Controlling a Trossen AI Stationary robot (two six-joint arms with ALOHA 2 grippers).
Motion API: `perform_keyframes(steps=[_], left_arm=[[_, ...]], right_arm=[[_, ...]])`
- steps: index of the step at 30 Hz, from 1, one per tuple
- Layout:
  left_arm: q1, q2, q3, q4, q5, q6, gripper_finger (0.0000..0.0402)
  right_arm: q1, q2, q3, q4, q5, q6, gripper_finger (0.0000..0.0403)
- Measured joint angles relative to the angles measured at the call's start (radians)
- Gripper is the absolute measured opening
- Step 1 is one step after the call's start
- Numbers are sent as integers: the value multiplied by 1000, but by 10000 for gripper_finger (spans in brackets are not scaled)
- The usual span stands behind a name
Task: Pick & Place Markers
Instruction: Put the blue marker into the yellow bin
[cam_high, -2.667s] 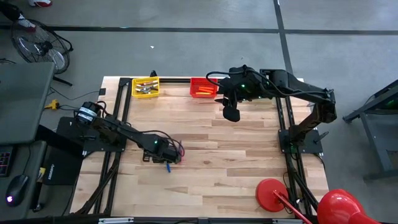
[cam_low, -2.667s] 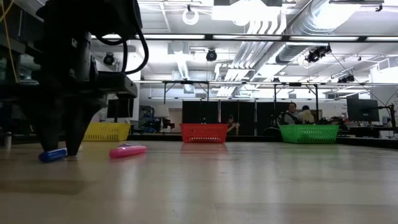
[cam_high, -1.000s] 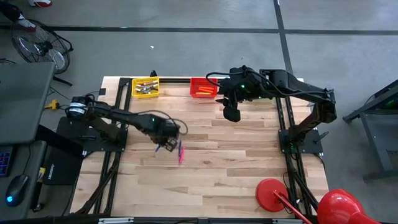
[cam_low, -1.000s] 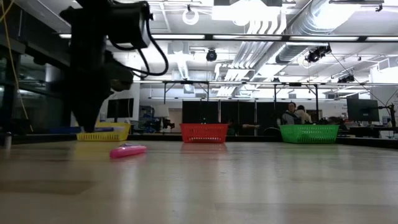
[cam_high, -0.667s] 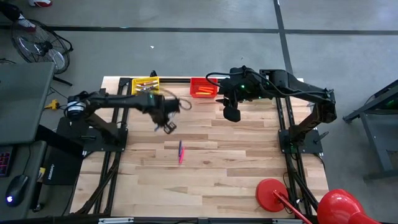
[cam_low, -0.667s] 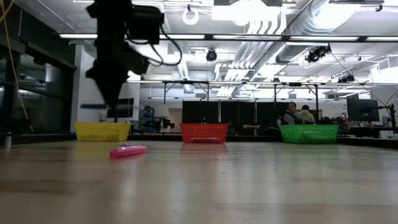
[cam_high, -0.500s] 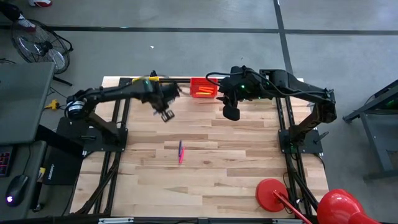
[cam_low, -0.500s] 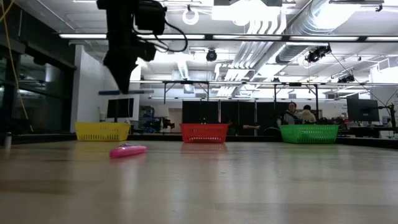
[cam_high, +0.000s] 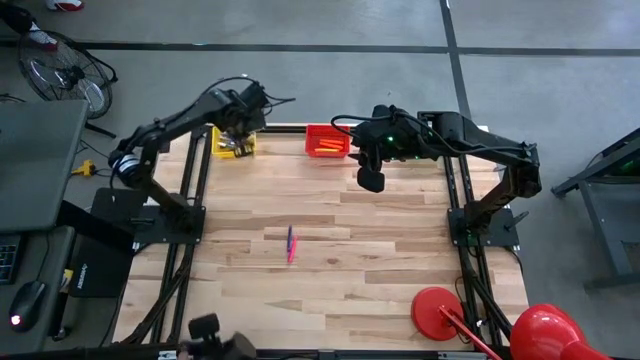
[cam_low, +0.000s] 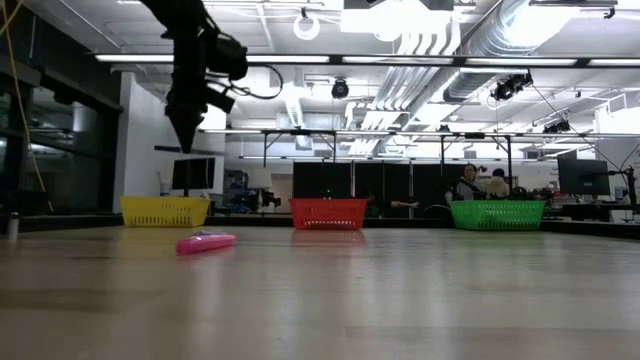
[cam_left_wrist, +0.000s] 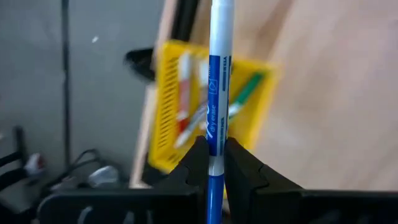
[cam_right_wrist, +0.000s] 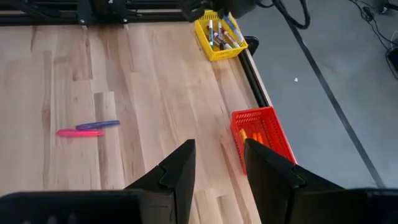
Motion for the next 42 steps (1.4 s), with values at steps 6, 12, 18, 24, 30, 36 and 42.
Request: perform_keyframes(steps=[6,12,18,24,30,36,42], left_arm=[[81,68,0,38,-89,197,19],[117,143,0,76,-94,289,19],[151,200,0,115,-61,286,19],[166,211,0,121,-38,293,19],[164,213,0,102,-23,301,19],[165,213,0,115,-28,300,19],[165,213,0,115,-27,298,19]], right_arm=[[0,0,0,0,43,1,126],[0,0,0,8,46,3,126],[0,0,0,8,46,23,126],[0,0,0,8,46,23,126],[0,0,0,8,61,27,126],[0,0,0,8,80,27,126],[0,0,0,8,80,31,126]])
